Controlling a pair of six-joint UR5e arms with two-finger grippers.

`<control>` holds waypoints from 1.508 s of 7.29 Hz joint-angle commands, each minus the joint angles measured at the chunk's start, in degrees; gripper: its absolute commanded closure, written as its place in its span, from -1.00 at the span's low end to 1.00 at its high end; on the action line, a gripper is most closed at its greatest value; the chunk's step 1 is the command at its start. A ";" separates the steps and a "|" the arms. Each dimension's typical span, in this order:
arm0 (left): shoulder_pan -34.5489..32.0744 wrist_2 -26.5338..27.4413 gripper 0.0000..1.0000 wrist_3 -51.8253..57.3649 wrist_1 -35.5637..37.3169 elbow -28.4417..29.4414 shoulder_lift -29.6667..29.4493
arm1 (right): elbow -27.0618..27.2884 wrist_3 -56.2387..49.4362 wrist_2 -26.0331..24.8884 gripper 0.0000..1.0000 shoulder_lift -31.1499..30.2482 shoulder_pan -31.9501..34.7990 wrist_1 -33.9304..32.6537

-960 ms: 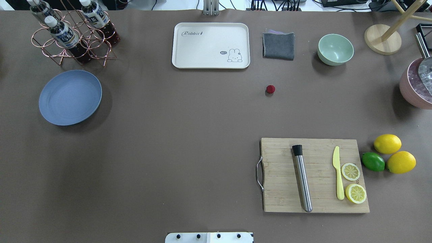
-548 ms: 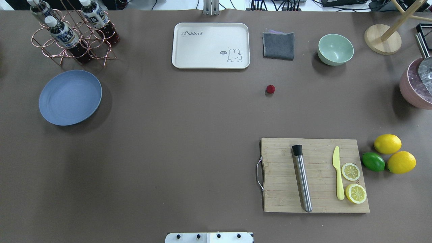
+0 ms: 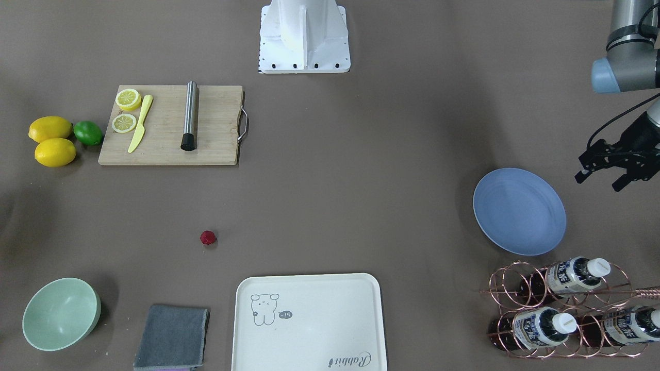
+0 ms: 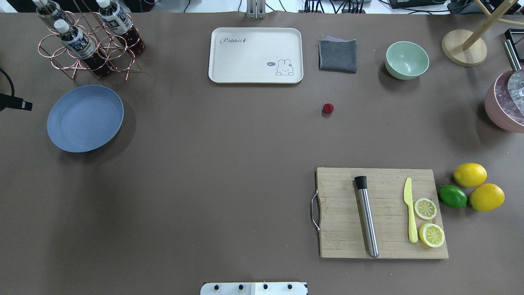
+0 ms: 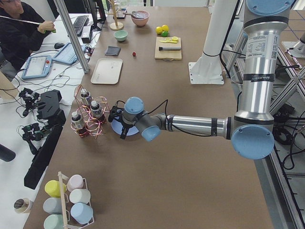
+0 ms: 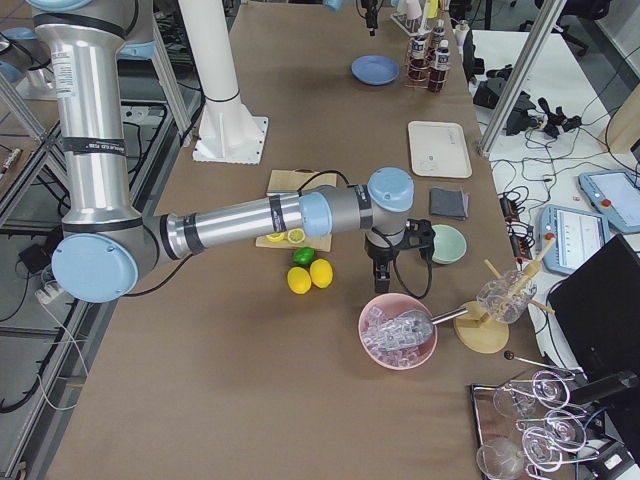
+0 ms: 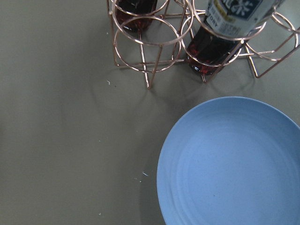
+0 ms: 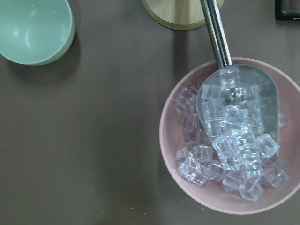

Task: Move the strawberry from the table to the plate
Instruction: 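Push the blue plate toward table center with left gripper while right arm reaches out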

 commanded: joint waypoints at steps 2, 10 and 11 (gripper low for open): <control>8.98 9.28 -0.95 -4.55 -6.27 5.71 -0.99 | 0.57 4.46 0.03 -1.00 3.10 -4.19 -0.06; 8.23 4.32 1.00 -4.63 -6.80 8.27 -3.18 | -0.22 8.85 -0.33 -1.00 6.36 -7.80 -0.06; 5.78 0.63 1.00 -4.72 -6.28 7.92 -3.45 | -0.22 8.85 -0.33 -1.00 6.36 -7.80 -0.06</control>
